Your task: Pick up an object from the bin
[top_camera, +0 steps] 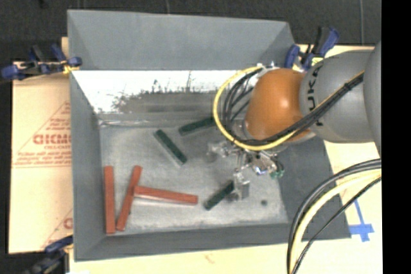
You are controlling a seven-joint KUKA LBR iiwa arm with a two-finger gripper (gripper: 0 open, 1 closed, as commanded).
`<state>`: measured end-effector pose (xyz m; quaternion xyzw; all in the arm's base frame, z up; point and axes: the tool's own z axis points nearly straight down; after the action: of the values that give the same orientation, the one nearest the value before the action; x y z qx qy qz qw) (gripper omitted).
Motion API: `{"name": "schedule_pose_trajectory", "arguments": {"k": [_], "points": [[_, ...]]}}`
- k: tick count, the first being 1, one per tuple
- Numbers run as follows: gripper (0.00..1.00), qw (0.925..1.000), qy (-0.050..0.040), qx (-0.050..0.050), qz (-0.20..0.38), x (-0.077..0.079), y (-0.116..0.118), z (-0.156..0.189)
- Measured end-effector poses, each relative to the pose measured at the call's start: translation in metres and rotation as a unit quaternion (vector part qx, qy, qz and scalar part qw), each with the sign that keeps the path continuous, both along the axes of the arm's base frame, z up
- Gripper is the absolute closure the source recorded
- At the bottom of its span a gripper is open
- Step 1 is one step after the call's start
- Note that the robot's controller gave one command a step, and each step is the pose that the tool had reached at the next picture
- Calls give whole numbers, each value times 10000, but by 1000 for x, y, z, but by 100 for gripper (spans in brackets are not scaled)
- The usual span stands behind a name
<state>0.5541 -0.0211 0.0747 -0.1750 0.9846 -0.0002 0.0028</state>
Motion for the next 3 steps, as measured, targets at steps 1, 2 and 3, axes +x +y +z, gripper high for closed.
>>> {"name": "schedule_pose_trajectory", "arguments": {"k": [1, 2, 3], "points": [[100, 9970, 17, -7, 775, -37, 21, -4], [100, 9970, 16, -8, 777, -37, 21, -4], [100, 9970, 38, -6, 777, -38, 21, 0]]}}
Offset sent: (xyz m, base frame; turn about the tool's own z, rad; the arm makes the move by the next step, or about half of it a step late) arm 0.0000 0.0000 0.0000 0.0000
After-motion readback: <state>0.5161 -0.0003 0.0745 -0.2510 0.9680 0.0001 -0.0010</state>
